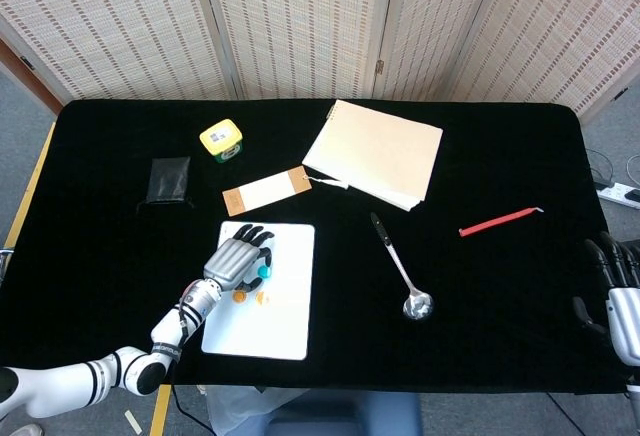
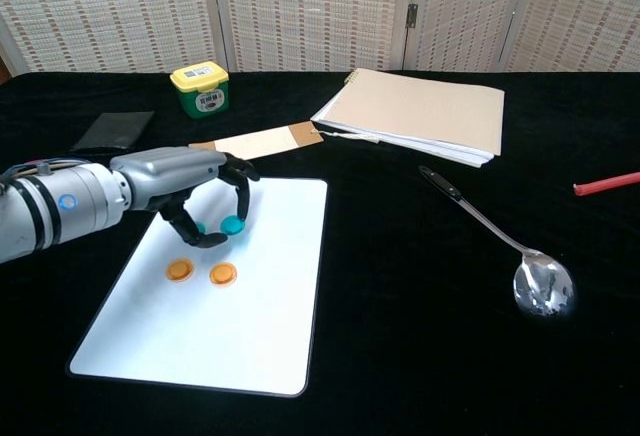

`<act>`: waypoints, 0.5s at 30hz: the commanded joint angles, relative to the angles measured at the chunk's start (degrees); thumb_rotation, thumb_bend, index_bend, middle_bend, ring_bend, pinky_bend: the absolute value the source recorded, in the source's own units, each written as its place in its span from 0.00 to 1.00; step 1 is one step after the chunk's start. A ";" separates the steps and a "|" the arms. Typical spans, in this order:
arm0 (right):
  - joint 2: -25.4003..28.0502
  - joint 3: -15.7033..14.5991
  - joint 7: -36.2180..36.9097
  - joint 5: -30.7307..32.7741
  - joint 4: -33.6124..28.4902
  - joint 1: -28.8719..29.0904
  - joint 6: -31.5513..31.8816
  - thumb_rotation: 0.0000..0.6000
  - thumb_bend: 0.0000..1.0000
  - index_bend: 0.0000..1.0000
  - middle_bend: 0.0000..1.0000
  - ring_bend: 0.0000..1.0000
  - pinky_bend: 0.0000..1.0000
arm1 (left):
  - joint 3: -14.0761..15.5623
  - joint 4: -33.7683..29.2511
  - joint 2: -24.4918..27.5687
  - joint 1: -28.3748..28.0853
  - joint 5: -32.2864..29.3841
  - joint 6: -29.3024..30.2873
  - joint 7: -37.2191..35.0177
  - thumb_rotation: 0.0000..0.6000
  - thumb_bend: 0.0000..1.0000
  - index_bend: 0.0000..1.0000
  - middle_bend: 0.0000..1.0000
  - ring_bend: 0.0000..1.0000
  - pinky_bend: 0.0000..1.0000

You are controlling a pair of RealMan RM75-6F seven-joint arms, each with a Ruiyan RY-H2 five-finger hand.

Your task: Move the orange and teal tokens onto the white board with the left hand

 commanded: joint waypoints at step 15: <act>0.26 0.19 0.26 -0.14 -0.15 0.06 0.08 1.00 0.43 0.00 0.00 0.00 0.00 | -0.76 -3.88 3.41 1.24 0.69 2.76 -4.92 1.00 0.41 0.22 0.11 0.00 0.00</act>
